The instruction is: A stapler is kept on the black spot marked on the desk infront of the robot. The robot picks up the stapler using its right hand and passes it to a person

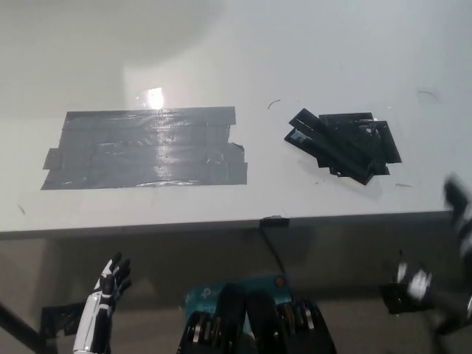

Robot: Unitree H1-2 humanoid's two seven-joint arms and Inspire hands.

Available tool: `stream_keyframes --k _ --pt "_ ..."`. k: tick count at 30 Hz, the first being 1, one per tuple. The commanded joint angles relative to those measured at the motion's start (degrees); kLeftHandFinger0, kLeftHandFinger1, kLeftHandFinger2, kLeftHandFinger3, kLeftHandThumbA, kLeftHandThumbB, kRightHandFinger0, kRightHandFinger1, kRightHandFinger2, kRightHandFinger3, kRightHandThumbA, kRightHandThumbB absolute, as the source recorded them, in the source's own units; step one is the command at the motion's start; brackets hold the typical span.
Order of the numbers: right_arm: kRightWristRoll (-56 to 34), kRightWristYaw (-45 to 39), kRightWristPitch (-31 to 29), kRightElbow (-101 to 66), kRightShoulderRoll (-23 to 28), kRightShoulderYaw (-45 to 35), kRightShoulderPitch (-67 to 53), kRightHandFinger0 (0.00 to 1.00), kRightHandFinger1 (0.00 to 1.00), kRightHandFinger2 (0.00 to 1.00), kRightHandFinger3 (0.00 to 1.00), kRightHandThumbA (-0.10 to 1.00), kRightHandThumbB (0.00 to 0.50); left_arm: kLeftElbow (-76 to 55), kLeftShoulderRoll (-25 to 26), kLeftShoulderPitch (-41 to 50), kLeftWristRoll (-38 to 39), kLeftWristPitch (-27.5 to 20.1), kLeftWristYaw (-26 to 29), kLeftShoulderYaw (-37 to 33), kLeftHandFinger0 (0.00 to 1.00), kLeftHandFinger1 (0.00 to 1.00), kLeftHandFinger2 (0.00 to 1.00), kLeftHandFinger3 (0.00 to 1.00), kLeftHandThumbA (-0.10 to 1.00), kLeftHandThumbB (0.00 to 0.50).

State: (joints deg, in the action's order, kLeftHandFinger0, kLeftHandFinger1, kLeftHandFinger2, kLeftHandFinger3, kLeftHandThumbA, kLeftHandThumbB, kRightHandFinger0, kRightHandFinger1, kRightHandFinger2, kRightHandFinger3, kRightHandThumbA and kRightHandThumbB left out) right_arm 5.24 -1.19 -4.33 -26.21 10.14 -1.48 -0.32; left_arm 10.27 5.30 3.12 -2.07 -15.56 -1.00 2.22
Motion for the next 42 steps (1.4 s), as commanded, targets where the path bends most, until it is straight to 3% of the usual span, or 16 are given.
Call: stream_keyframes --k 1,9,13,14,15,20,26,27,35,42 --pt "0.61 -2.19 10.31 -2.12 3.39 -1.57 11.35 1.00 1.00 1.00 1.00 0.86 0.263 -0.06 0.62 0.15 -2.82 -4.15 1.35 -0.38 1.00 1.00 1.00 1.00 1.00 0.500" --pt "2.17 -4.58 15.78 17.92 6.00 1.80 29.37 1.00 1.00 1.00 1.00 0.92 0.266 0.59 0.51 0.35 -4.80 -4.77 2.16 -0.14 1.00 1.00 1.00 1.00 1.00 0.500" --pt "4.16 -5.47 17.73 31.24 6.24 4.99 37.29 1.00 1.00 1.00 1.00 0.92 0.292 1.12 0.55 0.22 -5.59 -5.31 2.21 -0.13 1.00 1.00 1.00 1.00 1.00 0.500" --pt "4.53 -5.64 18.09 33.87 6.18 5.61 38.72 1.00 1.00 1.00 1.00 0.93 0.330 1.17 0.49 0.23 -5.60 -5.27 2.18 -0.12 1.00 1.00 1.00 1.00 1.00 0.500" --pt "4.93 -5.97 18.12 37.86 6.09 6.55 40.84 1.00 1.00 1.00 1.00 0.94 0.339 1.17 0.38 0.32 -5.49 -5.30 2.09 -0.10 1.00 1.00 1.00 1.00 1.00 0.500" --pt "3.43 -6.81 17.99 48.57 5.17 7.83 46.64 1.00 1.00 1.00 1.00 0.90 0.325 1.05 0.45 0.33 -5.36 -5.10 1.45 -0.21 1.00 1.00 1.00 1.00 1.00 0.500" --pt "2.98 -7.95 18.64 57.64 3.51 8.68 50.99 1.00 1.00 1.00 1.00 0.92 0.352 0.64 0.52 0.38 -5.74 -4.66 1.29 -0.32 1.00 1.00 1.00 1.00 1.00 0.500" --pt "4.06 -8.07 18.58 58.93 3.51 9.73 51.58 1.00 1.00 1.00 1.00 0.96 0.366 0.53 0.52 0.45 -5.97 -4.49 1.36 -0.34 1.00 1.00 1.00 1.00 1.00 0.500" --pt "6.66 -7.37 16.61 66.05 3.44 13.08 53.24 1.00 1.00 1.00 1.00 0.99 0.366 0.83 0.80 0.43 -6.58 -5.04 1.41 -0.29 1.00 1.00 1.00 1.00 1.00 0.500" --pt "7.86 -7.71 15.90 66.92 3.97 14.68 53.17 1.00 1.00 1.00 1.00 1.00 0.402 0.41 1.05 0.58 -6.70 -4.72 1.19 -0.34 1.00 1.00 1.00 1.00 1.00 0.500"
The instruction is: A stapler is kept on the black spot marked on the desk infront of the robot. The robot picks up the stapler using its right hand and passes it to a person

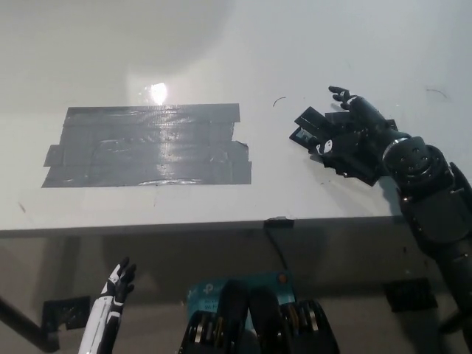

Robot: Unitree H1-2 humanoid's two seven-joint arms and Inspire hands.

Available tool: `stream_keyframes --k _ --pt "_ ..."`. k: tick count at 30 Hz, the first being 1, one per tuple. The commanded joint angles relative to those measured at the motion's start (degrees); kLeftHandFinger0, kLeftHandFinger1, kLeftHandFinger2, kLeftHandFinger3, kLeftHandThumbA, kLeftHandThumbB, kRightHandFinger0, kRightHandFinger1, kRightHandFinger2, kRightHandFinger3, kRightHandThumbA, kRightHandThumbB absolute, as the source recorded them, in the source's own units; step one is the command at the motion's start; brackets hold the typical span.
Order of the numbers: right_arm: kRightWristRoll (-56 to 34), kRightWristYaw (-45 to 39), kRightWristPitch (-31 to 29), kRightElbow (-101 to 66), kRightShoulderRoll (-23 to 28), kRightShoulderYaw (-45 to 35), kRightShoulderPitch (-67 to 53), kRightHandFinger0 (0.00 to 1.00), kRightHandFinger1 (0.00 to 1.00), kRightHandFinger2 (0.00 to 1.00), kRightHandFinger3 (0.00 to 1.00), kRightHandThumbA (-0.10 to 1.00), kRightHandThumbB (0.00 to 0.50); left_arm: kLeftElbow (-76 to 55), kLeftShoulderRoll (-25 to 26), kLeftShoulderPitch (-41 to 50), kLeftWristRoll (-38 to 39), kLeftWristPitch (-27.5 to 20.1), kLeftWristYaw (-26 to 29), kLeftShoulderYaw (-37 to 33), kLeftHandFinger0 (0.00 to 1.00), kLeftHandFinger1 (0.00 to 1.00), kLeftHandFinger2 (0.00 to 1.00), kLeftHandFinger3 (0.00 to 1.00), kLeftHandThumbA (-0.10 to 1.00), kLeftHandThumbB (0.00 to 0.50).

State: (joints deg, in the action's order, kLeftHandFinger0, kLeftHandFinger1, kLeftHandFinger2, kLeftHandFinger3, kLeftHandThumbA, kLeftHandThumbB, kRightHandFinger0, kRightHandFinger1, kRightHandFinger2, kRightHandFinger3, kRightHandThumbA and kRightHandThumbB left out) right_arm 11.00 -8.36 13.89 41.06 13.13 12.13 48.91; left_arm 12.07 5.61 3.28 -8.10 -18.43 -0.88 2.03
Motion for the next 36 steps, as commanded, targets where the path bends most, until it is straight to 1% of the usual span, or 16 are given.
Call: stream_keyframes --k 1,4,5,9,10,12,13,17,21,24,30,32,35,36 --pt "2.32 -0.57 -2.41 -0.19 1.04 1.30 3.96 1.00 1.00 1.00 1.00 1.00 0.402 -1.31 0.72 0.45 -0.59 -1.85 1.02 -0.15 1.00 1.00 1.00 1.00 1.00 0.500" --pt "3.90 -0.46 -2.44 0.58 1.48 2.65 4.00 1.00 1.00 1.00 1.00 1.00 0.395 -1.54 0.67 0.63 -0.57 -1.80 0.91 -0.20 1.00 1.00 1.00 1.00 1.00 0.500" --pt "4.10 -0.40 -2.11 0.55 1.66 2.88 4.01 1.00 1.00 1.00 1.00 1.00 0.379 -1.67 0.65 0.60 -0.27 -1.62 0.69 -0.23 1.00 1.00 1.00 1.00 1.00 0.500" --pt "3.71 -0.66 -2.10 0.81 1.87 2.73 4.00 1.00 1.00 1.00 1.00 1.00 0.359 -1.27 0.85 0.40 -0.31 -2.42 0.65 -0.32 1.00 1.00 1.00 1.00 1.00 0.500" --pt "3.70 -0.79 -2.18 0.86 1.90 2.72 4.05 1.00 1.00 1.00 1.00 1.00 0.360 -1.16 0.88 0.34 -0.53 -2.58 0.78 -0.34 1.00 1.00 1.00 1.00 1.00 0.500" --pt "3.86 -1.07 -1.51 0.36 1.87 2.79 4.16 1.00 1.00 1.00 1.00 1.00 0.390 -1.19 0.84 0.26 -0.52 -2.46 0.81 -0.36 1.00 1.00 1.00 1.00 1.00 0.500" --pt "4.14 -1.29 -1.16 -0.26 1.88 2.98 4.13 1.00 1.00 1.00 1.00 1.00 0.393 -1.39 0.77 0.30 -0.55 -2.19 0.83 -0.37 1.00 1.00 1.00 1.00 1.00 0.500" --pt "4.87 -1.69 -0.24 -1.35 1.71 3.37 4.22 1.00 1.00 1.00 1.00 1.00 0.376 -1.36 0.84 0.24 -0.44 -1.95 0.72 -0.40 1.00 1.00 1.00 1.00 1.00 0.500" --pt "4.99 -1.61 -0.16 -1.48 1.29 3.32 3.97 1.00 1.00 1.00 1.00 1.00 0.393 -1.76 0.96 0.26 -0.64 -1.53 0.68 -0.47 1.00 1.00 1.00 1.00 1.00 0.500" --pt "5.27 -1.65 -0.33 -1.15 1.21 3.33 4.00 1.00 1.00 1.00 1.00 1.00 0.379 -1.55 1.14 -0.02 -0.24 -1.82 0.44 -0.47 1.00 1.00 1.00 1.00 1.00 0.500" --pt "5.53 -2.34 0.69 -2.01 1.21 3.16 3.95 1.00 1.00 1.00 1.00 1.00 0.381 -1.72 1.09 -0.27 -0.20 -1.22 0.38 -0.54 1.00 1.00 1.00 1.00 1.00 0.500" --pt "5.61 -2.59 1.28 -1.97 1.18 3.11 3.97 1.00 1.00 1.00 1.00 1.00 0.374 -1.64 1.14 -0.27 -0.05 -1.28 0.25 -0.59 1.00 1.00 1.00 1.00 1.00 0.500" --pt "5.47 -2.85 1.16 -1.26 1.13 2.96 4.10 1.00 1.00 1.00 1.00 1.00 0.377 -1.72 1.14 -0.35 0.26 -1.10 0.05 -0.65 1.00 1.00 1.00 1.00 1.00 0.500" --pt "5.36 -3.02 0.70 -0.70 1.17 2.95 4.19 1.00 1.00 1.00 1.00 1.00 0.386 -1.62 1.19 -0.37 0.31 -1.26 0.01 -0.68 1.00 1.00 1.00 1.00 1.00 0.500"
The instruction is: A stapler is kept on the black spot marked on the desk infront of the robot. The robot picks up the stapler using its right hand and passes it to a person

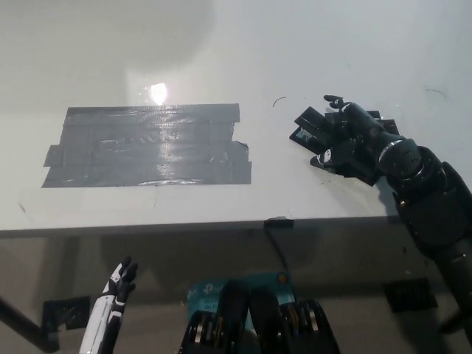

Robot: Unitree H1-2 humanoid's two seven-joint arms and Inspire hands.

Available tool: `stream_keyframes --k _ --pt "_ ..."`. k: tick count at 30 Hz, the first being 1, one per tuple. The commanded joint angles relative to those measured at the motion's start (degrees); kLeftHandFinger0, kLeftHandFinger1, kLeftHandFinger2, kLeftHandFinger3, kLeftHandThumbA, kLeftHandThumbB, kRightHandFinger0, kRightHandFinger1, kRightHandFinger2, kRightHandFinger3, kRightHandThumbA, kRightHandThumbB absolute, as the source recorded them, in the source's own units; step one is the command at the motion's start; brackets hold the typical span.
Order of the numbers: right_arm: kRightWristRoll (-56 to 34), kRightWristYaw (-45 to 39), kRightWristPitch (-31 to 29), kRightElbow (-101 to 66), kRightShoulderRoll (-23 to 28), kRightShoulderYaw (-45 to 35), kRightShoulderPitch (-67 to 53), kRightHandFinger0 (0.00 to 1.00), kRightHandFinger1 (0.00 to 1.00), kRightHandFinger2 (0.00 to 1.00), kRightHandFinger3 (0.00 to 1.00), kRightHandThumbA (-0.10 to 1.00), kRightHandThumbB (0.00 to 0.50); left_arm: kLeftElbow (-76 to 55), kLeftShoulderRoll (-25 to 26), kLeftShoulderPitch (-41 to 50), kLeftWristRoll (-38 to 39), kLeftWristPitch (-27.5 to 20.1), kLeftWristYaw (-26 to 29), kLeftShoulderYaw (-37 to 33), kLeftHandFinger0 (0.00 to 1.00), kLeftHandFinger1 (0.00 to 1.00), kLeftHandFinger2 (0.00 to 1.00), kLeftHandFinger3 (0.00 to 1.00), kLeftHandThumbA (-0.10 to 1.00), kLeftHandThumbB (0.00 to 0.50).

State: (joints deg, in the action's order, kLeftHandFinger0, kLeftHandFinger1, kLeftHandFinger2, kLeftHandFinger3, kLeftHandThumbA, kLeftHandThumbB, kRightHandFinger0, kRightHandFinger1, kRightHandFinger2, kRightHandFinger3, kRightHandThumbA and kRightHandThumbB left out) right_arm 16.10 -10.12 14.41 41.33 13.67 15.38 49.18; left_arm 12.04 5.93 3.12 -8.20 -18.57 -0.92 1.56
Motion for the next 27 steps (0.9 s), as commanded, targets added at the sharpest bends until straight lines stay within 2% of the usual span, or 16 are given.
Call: stream_keyframes --k 1,9,12,13,14,15,16,17,19,20,21,23,24,25,26,27 --pt "0.21 -1.34 -0.02 -0.72 0.64 -0.30 3.96 1.00 1.00 1.00 1.00 1.00 0.386 -1.55 0.89 -0.22 0.44 -1.18 0.03 -0.22 1.00 1.00 1.00 1.00 1.00 0.500" --pt "-0.39 -1.78 1.68 1.92 -0.08 -0.80 4.52 1.00 1.00 1.00 1.00 1.00 0.404 -1.66 0.90 -0.38 0.88 -0.66 -0.25 -0.39 1.00 1.00 1.00 1.00 1.00 0.500" --pt "2.82 -2.87 -0.24 4.33 0.86 2.65 5.36 1.00 1.00 1.00 1.00 1.00 0.338 -1.60 1.03 -0.57 0.56 -0.70 -0.12 -0.47 1.00 1.00 1.00 1.00 1.00 0.500" --pt "6.73 -1.87 -2.17 6.20 1.55 6.29 6.08 1.00 1.00 1.00 1.00 1.00 0.260 -1.65 1.09 -0.68 0.83 -0.69 -0.31 -0.50 1.00 1.00 1.00 1.00 1.00 0.500" --pt "7.40 -1.50 -2.81 7.05 1.60 7.17 6.34 0.95 0.93 0.95 0.93 0.88 0.141 -1.60 1.14 -0.71 0.93 -0.80 -0.34 -0.49 1.00 1.00 1.00 1.00 1.00 0.500" --pt "8.12 -0.72 -2.71 8.60 1.39 8.14 6.78 0.79 0.77 0.82 0.79 0.85 0.137 -1.59 1.20 -0.72 0.99 -0.84 -0.36 -0.49 1.00 1.00 1.00 1.00 1.00 0.500" --pt "9.00 0.23 -2.11 10.19 1.18 9.15 7.20 0.39 0.39 0.43 0.44 0.78 0.061 -1.57 1.25 -0.74 0.92 -0.89 -0.33 -0.52 1.00 1.00 1.00 1.00 1.00 0.500" --pt "9.17 0.92 -1.52 11.14 1.03 9.67 7.45 0.12 0.16 0.19 0.30 0.76 0.056 -1.62 1.29 -0.75 0.88 -0.76 -0.34 -0.55 1.00 1.00 1.00 1.00 1.00 0.500" --pt "8.86 1.95 -1.99 13.87 0.72 9.74 8.05 0.00 0.00 0.08 0.46 0.81 0.015 -1.68 1.39 -0.92 1.00 -0.70 -0.36 -0.53 1.00 1.00 1.00 1.00 1.00 0.500" --pt "8.74 1.90 -2.27 14.55 0.72 9.77 8.14 0.00 0.03 0.16 0.53 0.82 0.016 -1.63 1.43 -0.90 0.98 -0.79 -0.33 -0.53 1.00 1.00 1.00 1.00 1.00 0.500" --pt "8.66 1.90 -2.47 15.06 0.70 9.77 8.19 0.15 0.23 0.40 0.70 0.86 0.019 -1.72 1.39 -0.83 0.98 -0.65 -0.25 -0.52 1.00 1.00 1.00 1.00 1.00 0.500" --pt "8.57 2.13 -2.98 16.02 0.61 9.58 8.32 0.35 0.40 0.49 0.78 0.94 0.016 -2.01 1.39 -0.75 0.99 -0.35 -0.19 -0.51 1.00 1.00 1.00 1.00 1.00 0.500" --pt "8.47 2.44 -3.27 16.36 0.56 9.32 8.27 0.22 0.28 0.37 0.67 0.95 0.013 -2.15 1.43 -0.70 0.98 -0.20 -0.21 -0.54 1.00 1.00 1.00 1.00 1.00 0.500" --pt "8.36 2.76 -3.41 16.43 0.55 9.11 8.14 0.24 0.32 0.42 0.75 0.96 0.009 -2.20 1.44 -0.68 0.92 -0.15 -0.18 -0.55 1.00 1.00 1.00 1.00 1.00 0.500" --pt "8.20 3.44 -3.69 16.69 0.52 8.68 7.99 0.36 0.43 0.54 0.84 0.96 0.007 -1.95 1.54 -0.87 0.80 -0.30 -0.16 -0.63 1.00 1.00 1.00 1.00 1.00 0.500" --pt "8.13 3.99 -4.08 16.66 0.54 8.43 7.81 0.35 0.43 0.51 0.75 0.96 0.007 -1.93 1.56 -0.95 0.73 -0.17 -0.16 -0.67 1.00 1.00 1.00 1.00 1.00 0.500"
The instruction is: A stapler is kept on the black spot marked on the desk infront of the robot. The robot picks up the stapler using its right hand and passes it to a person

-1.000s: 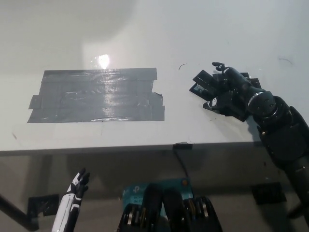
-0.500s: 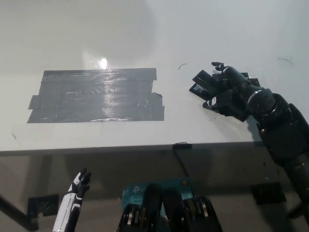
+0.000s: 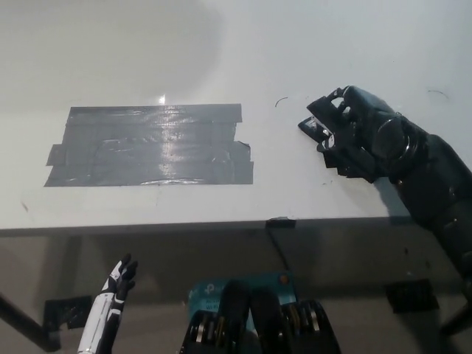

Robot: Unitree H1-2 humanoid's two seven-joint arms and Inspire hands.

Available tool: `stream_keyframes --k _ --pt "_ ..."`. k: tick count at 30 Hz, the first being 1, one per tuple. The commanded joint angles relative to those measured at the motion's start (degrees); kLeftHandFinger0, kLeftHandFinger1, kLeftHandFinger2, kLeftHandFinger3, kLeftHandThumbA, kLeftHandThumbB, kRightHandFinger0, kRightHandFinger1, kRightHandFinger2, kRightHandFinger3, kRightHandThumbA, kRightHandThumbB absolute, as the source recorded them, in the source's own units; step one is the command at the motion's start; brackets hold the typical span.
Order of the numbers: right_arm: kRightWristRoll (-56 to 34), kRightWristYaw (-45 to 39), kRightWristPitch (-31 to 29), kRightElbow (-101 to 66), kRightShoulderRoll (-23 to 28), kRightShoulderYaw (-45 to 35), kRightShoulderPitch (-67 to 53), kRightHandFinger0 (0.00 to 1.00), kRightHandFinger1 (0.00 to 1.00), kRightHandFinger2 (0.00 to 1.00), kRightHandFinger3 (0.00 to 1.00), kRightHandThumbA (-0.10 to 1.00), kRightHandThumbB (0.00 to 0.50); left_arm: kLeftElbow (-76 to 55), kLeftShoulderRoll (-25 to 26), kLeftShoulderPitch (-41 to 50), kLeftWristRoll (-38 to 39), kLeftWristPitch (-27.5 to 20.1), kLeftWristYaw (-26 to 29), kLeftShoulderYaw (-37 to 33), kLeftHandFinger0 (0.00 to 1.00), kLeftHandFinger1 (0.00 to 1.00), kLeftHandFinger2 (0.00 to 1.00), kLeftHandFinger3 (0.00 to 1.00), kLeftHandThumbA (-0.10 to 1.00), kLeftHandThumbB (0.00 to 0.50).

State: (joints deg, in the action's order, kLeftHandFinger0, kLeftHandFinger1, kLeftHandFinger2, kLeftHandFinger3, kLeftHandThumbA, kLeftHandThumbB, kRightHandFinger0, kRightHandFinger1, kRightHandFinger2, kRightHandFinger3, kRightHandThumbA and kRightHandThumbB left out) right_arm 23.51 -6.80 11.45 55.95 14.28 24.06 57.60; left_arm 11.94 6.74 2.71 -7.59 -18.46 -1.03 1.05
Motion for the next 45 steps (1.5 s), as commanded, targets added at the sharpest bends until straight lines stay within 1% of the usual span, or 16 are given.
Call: stream_keyframes --k 1,2,4,6,8,10,11,14,16,18,19,22,28,33,38,45 --pt "0.17 1.94 -1.92 1.66 -0.08 -1.11 -1.12 0.02 0.09 0.24 0.52 0.95 0.006 -2.00 0.74 -0.56 0.18 0.08 -0.09 -0.17 1.00 1.00 1.00 1.00 1.00 0.499" --pt "-0.04 2.41 -2.22 1.58 -0.10 -1.45 -1.27 0.00 0.07 0.23 0.51 0.94 0.005 -2.04 0.75 -0.58 0.22 0.18 -0.11 -0.18 1.00 1.00 1.00 1.00 1.00 0.500" --pt "-0.34 3.74 -2.72 0.05 0.08 -2.49 -2.08 0.00 0.01 0.14 0.37 0.93 0.010 -1.74 0.57 -0.77 0.69 0.13 -0.01 0.00 1.00 1.00 1.00 1.00 1.00 0.497" --pt "-0.24 4.31 -3.12 -0.35 0.19 -2.95 -2.28 0.00 0.02 0.12 0.35 0.95 0.016 -1.59 0.57 -0.91 0.99 0.19 -0.08 0.07 1.00 1.00 1.00 1.00 1.00 0.500" --pt "-0.42 4.72 -2.77 -0.47 0.12 -3.64 -2.26 0.02 0.19 0.33 0.47 0.97 0.027 -1.45 0.53 -1.12 1.11 0.08 -0.03 0.12 1.00 1.00 1.00 1.00 1.00 0.500" --pt "-3.06 4.98 -3.60 -1.61 -0.07 -6.66 -2.88 0.03 0.31 0.53 0.50 0.90 0.018 -1.48 0.54 -1.28 1.30 0.21 -0.10 0.15 1.00 1.00 1.00 1.00 1.00 0.500" --pt "-4.70 4.42 -3.55 -2.00 -0.17 -8.24 -3.06 0.04 0.29 0.52 0.49 0.89 0.019 -1.44 0.58 -1.33 1.29 0.23 -0.11 0.15 1.00 1.00 1.00 1.00 1.00 0.500" --pt "-10.59 1.66 -2.24 -3.38 -0.84 -15.02 -3.58 0.00 0.18 0.41 0.33 0.87 0.011 -1.34 0.66 -1.45 1.19 0.44 -0.06 0.16 1.00 1.00 1.00 1.00 1.00 0.500" --pt "-17.01 -0.35 1.43 -5.62 -1.55 -22.37 -3.89 0.00 0.14 0.37 0.23 0.94 0.026 -0.98 0.77 -1.63 1.39 0.68 -0.24 0.16 1.00 1.00 1.00 1.00 1.00 0.500" --pt "-23.72 -0.84 4.76 -5.99 -2.83 -29.99 -3.55 0.00 0.05 0.34 0.26 0.86 0.046 -0.96 0.72 -1.69 1.70 0.65 -0.35 0.18 1.00 1.00 1.00 1.00 1.00 0.500" --pt "-25.20 -1.12 5.83 -6.22 -3.06 -31.94 -3.45 0.00 0.00 0.25 0.22 0.88 0.067 -0.94 0.70 -1.71 1.97 0.56 -0.46 0.21 1.00 1.00 1.00 1.00 1.00 0.500" --pt "-32.37 -3.83 8.59 -4.92 -3.55 -40.06 -2.49 0.00 0.00 0.00 0.06 0.86 0.057 -0.81 0.75 -1.75 1.86 0.43 -0.30 0.27 1.00 1.00 1.00 1.00 1.00 0.500" --pt "-39.69 -8.03 14.92 -4.10 -2.81 -49.39 -0.44 0.00 0.00 0.00 0.05 0.89 0.032 -0.50 0.68 -1.72 1.69 0.27 -0.15 0.19 1.00 1.00 1.00 1.00 1.00 0.499" --pt "-43.29 -9.67 15.48 -4.00 -2.68 -51.53 0.17 0.00 0.00 0.00 0.01 0.93 0.042 -0.12 0.68 -1.49 0.90 0.03 0.22 0.04 1.00 1.00 1.00 1.00 1.00 0.500" --pt "-48.07 -11.09 15.48 -2.82 -2.71 -52.38 0.81 0.00 0.00 0.00 0.00 0.95 0.001 -0.43 0.71 -1.10 0.99 0.56 0.10 0.06 1.00 1.00 1.00 1.00 1.00 0.495" --pt "-55.89 -11.25 15.48 -2.14 -3.09 -50.96 1.67 0.00 0.00 0.00 0.00 0.98 0.000 -0.51 0.56 -1.34 1.11 0.46 0.04 -0.03 1.00 1.00 1.00 1.00 1.00 0.471"
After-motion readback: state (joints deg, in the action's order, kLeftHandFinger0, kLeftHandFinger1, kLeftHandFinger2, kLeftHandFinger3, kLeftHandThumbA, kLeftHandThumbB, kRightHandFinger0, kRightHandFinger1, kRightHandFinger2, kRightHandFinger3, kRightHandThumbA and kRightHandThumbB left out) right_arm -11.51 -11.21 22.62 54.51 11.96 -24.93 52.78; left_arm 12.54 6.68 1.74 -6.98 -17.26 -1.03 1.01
